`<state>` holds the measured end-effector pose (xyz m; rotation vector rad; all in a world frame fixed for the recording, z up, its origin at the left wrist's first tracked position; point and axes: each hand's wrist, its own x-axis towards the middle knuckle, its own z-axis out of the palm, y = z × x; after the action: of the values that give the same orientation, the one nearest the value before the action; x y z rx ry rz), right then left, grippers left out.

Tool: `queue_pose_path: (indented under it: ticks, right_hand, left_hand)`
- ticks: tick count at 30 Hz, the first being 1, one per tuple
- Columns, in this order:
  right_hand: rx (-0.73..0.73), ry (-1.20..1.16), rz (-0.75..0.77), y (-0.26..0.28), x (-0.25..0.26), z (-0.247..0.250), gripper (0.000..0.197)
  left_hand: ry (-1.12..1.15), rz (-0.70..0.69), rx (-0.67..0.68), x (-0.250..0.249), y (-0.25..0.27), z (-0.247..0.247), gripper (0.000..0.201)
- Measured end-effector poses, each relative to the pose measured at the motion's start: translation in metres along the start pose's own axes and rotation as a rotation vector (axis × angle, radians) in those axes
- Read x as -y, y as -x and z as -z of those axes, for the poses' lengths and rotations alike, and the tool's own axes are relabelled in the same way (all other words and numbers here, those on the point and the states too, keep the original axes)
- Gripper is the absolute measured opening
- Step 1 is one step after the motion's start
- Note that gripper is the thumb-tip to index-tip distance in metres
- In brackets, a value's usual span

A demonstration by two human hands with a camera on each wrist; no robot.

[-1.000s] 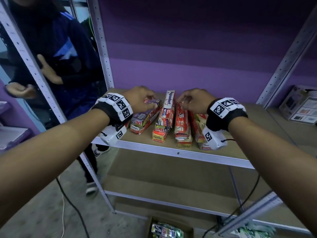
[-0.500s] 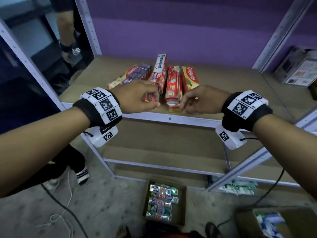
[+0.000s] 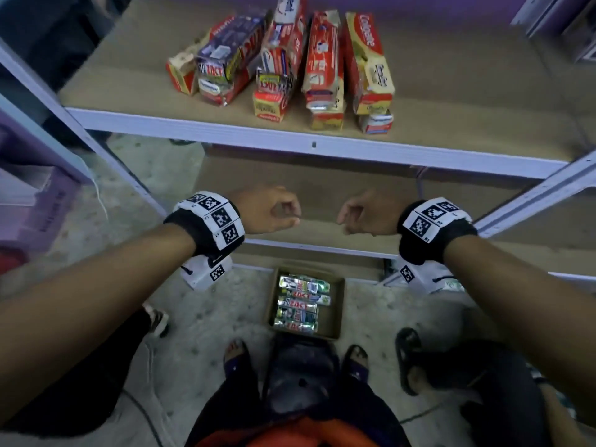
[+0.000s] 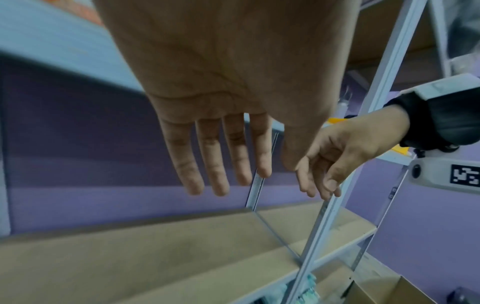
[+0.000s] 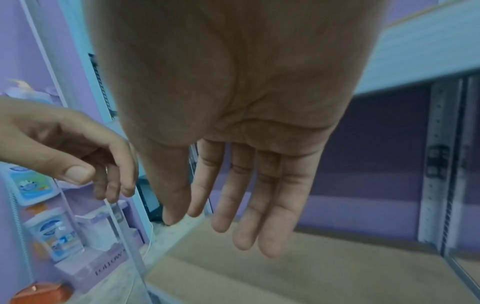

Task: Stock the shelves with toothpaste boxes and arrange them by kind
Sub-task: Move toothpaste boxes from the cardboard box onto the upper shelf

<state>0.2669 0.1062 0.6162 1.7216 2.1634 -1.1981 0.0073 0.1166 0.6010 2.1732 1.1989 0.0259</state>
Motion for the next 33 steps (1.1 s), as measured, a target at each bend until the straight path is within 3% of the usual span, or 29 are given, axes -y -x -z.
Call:
queue_pose_path:
  ticks: [10,15,19,24,29,33]
  right_hand:
    - [0.218,-0.084,-0.206,-0.030,-0.069,-0.122,0.014]
    - [0.327,-0.069,-0.301,-0.050,-0.105,-0.197,0.030]
    - [0.337,-0.114,-0.362,-0.071,-0.135,-0.253,0.028]
    - [0.253,-0.291,-0.483,-0.111,-0.173,-0.320,0.023]
    - [0.196,-0.338,-0.523,-0.161,-0.213,-0.380,0.028]
    - [0.159,-0.359,-0.523,-0.202,-0.245,-0.423,0.016]
  left_hand:
    - [0.153,0.247,0.257,0.057,-0.006,-0.149,0.008]
    - [0.229,0.424,0.386,0.085,-0.006,-0.219,0.021]
    - [0.249,0.501,0.438,0.115,-0.009,-0.273,0.026]
    - [0.280,0.581,0.435,0.164,-0.021,-0.340,0.029]
    - [0.300,0.623,0.371,0.217,-0.041,-0.406,0.024]
    - [0.281,0.638,0.332,0.254,-0.065,-0.458,0.022]
